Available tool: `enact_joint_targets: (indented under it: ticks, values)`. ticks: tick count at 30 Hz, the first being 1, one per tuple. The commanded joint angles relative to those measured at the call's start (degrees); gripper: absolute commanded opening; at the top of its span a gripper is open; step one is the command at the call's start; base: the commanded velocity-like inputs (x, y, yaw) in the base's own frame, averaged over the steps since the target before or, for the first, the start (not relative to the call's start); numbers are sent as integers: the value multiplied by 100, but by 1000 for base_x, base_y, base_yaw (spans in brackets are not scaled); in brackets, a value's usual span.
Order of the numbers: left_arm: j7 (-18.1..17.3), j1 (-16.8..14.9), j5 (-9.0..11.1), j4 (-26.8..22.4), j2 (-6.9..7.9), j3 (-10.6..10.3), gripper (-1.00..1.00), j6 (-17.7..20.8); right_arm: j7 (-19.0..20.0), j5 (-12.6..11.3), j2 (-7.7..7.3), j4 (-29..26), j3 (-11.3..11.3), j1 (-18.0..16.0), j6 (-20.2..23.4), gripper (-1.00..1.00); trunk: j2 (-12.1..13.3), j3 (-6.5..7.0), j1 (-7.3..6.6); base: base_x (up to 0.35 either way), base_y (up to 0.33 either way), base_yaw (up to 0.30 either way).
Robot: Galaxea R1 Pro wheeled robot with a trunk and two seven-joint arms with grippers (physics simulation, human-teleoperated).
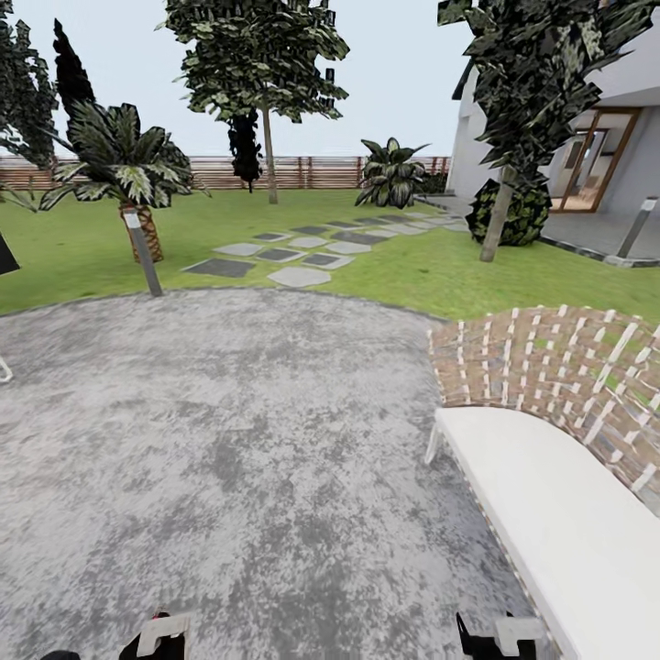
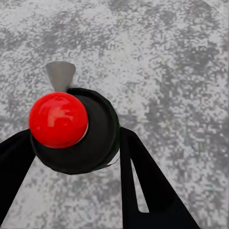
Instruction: In the garden, pick up the pesticide atomizer on the floor and spray pesticide onto both trees until each tree trunk is fully covered.
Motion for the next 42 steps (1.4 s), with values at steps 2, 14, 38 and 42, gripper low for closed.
enact_joint_targets:
  ticks: [2,14,38,42]
  values:
    - [0,0,0,0,0,0,-100,0,0,2,0,0,0,0,0,100,0,18,0,338,0,14]
    - [0,0,0,0,0,0,-100,0,-4,6,4,1,0,0,0,100,0,97,0,338,0,177]
    - [0,0,0,0,0,0,-100,0,2,6,9,1,0,0,0,100,0,142,0,338,-10,216]
    - [0,0,0,0,0,0,-100,0,2,19,2,8,0,0,0,100,0,142,0,338,-74,1]
